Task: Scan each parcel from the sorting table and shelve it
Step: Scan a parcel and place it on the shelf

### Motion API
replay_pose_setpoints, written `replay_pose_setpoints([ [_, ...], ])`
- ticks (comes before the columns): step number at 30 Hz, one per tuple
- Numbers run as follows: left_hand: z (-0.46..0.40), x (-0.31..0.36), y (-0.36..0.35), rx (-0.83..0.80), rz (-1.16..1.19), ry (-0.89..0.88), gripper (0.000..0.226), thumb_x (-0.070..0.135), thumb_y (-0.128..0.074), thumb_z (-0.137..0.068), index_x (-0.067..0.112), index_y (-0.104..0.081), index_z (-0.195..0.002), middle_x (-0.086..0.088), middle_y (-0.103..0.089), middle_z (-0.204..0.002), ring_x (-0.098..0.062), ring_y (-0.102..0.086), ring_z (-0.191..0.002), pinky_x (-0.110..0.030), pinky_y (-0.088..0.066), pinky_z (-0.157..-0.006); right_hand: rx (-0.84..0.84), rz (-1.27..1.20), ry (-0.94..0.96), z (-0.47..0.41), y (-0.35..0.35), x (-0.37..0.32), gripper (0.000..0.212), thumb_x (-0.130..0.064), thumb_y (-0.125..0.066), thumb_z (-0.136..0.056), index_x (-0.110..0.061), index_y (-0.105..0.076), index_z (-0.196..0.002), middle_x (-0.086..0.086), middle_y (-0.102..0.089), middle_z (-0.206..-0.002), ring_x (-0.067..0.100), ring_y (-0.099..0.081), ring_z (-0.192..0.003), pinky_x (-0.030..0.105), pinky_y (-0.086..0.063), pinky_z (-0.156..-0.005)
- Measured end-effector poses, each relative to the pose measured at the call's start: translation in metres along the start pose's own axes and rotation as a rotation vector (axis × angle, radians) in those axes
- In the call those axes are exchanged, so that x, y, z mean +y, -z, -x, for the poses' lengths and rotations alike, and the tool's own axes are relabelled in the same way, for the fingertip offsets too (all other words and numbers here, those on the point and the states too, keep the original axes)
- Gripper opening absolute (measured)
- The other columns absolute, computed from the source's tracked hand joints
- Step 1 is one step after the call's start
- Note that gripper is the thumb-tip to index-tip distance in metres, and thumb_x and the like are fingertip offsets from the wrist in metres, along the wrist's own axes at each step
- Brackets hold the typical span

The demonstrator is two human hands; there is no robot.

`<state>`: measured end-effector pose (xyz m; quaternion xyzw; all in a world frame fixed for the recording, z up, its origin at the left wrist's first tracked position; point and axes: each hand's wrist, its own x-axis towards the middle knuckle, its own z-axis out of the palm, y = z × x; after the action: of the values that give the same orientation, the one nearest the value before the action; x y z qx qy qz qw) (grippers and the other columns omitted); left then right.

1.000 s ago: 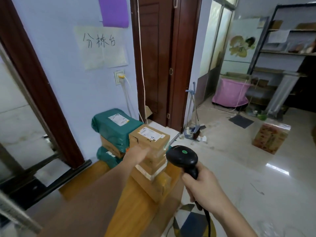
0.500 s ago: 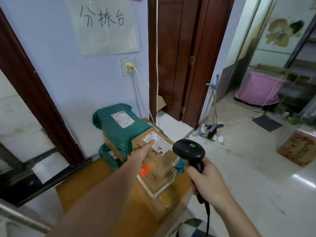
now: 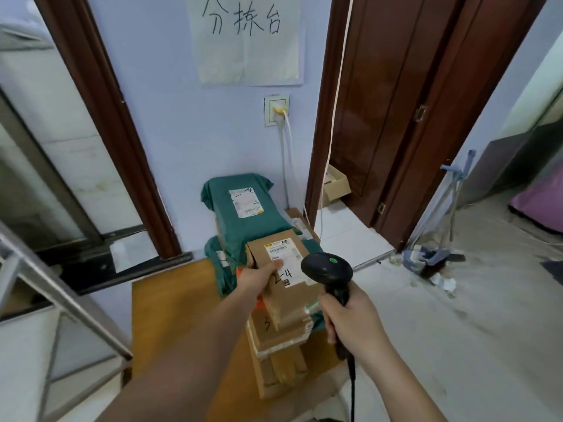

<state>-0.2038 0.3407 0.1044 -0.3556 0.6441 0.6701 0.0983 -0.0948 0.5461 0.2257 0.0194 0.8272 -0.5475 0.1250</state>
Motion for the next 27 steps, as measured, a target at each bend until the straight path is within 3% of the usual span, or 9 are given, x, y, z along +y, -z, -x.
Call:
replay_pose_setpoints([
  [2, 0.002, -0.003, -0.001, 0.015, 0.042, -0.026, 0.051, 0.041, -0.094, -0.069, 0.023, -0.061, -0.103, -0.006, -0.076, -0.106, -0.028, -0.074, -0.096, -0.05, -0.06, -0.094, -0.02, -0.012, 0.026, -0.009, 0.001, -0.002, 0.017, -0.013, -0.058, -0.095, -0.013, -0.053, -0.079, 0.004, -0.051, -0.053, 0.016, -0.05, -0.043, 0.035, -0.048, -0.055],
  [6, 0.002, -0.015, -0.004, 0.079, 0.027, -0.095, 0.067, 0.056, -0.09, -0.059, 0.03, -0.058, -0.111, 0.0, -0.074, -0.11, -0.025, -0.072, -0.1, -0.049, -0.06, -0.095, -0.064, -0.023, 0.049, -0.021, -0.003, -0.002, 0.013, -0.013, -0.058, -0.096, -0.013, -0.053, -0.084, 0.002, -0.051, -0.054, 0.012, -0.05, -0.041, 0.024, -0.047, -0.047],
  [11, 0.007, -0.022, -0.006, 0.142, -0.042, -0.175, 0.06, 0.052, -0.085, -0.074, 0.025, -0.063, -0.123, 0.001, -0.071, -0.115, -0.022, -0.07, -0.103, -0.046, -0.06, -0.096, -0.058, -0.021, 0.041, -0.03, -0.011, -0.003, 0.01, -0.016, -0.057, -0.097, -0.016, -0.055, -0.088, 0.002, -0.054, -0.055, 0.011, -0.053, -0.042, 0.022, -0.048, -0.046],
  [18, 0.006, -0.025, -0.003, 0.136, -0.049, -0.177, 0.096, 0.075, -0.076, -0.045, 0.025, -0.063, -0.127, 0.0, -0.07, -0.116, -0.021, -0.07, -0.1, -0.044, -0.062, -0.09, -0.076, 0.068, 0.039, -0.038, -0.018, -0.002, 0.011, -0.017, -0.056, -0.095, -0.01, -0.056, -0.087, 0.009, -0.056, -0.062, 0.013, -0.055, -0.046, 0.023, -0.053, -0.05],
  [27, -0.012, -0.033, -0.005, 0.165, -0.061, -0.183, 0.093, 0.08, -0.075, -0.046, 0.031, -0.065, -0.125, 0.001, -0.069, -0.116, -0.021, -0.071, -0.099, -0.046, -0.063, -0.089, -0.081, 0.06, 0.048, -0.042, -0.025, 0.0, 0.009, -0.018, -0.057, -0.095, -0.013, -0.056, -0.088, 0.005, -0.055, -0.06, 0.014, -0.055, -0.048, 0.027, -0.054, -0.053],
])
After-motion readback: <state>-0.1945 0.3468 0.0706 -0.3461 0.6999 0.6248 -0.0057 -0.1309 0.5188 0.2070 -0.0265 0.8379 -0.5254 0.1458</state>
